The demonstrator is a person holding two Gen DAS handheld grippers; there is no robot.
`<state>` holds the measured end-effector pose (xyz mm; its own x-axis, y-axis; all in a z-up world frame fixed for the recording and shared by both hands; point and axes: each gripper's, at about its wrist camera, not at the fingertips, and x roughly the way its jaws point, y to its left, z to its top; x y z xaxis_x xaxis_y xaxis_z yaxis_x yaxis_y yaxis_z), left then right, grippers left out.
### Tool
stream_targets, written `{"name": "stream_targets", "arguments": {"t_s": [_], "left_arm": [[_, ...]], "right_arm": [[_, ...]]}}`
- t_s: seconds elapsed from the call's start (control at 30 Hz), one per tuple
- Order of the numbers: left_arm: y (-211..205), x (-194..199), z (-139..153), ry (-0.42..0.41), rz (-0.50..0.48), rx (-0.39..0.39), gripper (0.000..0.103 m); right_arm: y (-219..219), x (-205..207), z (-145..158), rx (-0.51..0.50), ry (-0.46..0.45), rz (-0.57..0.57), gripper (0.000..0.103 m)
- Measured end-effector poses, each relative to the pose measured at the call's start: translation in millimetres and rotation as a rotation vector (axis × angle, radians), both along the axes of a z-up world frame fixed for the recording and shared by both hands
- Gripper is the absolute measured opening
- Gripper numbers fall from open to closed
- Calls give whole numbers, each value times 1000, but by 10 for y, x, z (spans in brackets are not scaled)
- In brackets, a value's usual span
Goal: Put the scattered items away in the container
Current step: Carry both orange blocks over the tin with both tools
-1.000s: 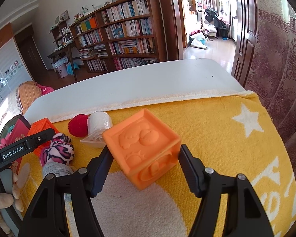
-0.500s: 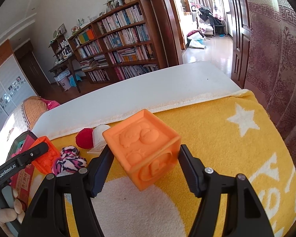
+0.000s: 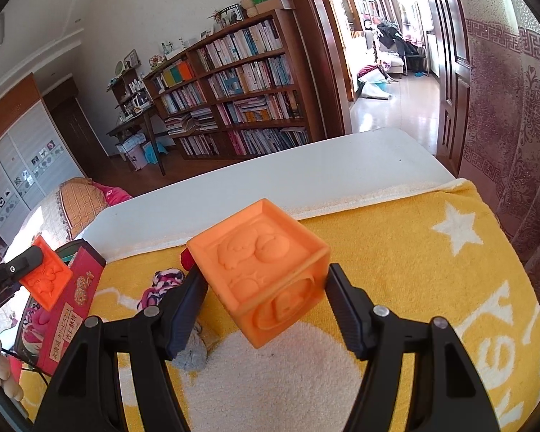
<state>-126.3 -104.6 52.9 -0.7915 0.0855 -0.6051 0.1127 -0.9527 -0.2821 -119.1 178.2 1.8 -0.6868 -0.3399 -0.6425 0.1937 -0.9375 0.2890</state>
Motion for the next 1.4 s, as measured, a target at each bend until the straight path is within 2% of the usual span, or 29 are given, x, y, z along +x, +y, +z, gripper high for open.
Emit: {"name": "stream_targets", "arguments": {"t_s": [0.17,0.37,0.53,0.8,0.9,1.17,1.33,1.37,1.4], "left_arm": [[-364,290,145,28,64,-6,54],[-766,535,112,17,134,-6,54],[-1043,741,120,36,179,29,54],[-1153,1053,373,121,169,65,55],[-1206,1092,426,140,197,56,55],[-1435,1068,146,73,244,91,55],[-1513,1031,52,70,261,85,55],[-1529,1029,56,72,265,86,57],[-1543,1023,58,73,263,89,66]], "right_arm": [[-155,83,62,3,15,39,71],[-361,221,220,-19,45,80,71],[-658,335,334,-33,54,141,71],[-1211,540,538,-92,79,248,71],[-1459,626,563,-97,82,293,71],[-2093,780,516,-82,69,403,71],[-2349,827,434,-63,57,445,71],[-2385,832,417,-61,52,452,71],[-2423,824,400,-58,47,460,71]]}}
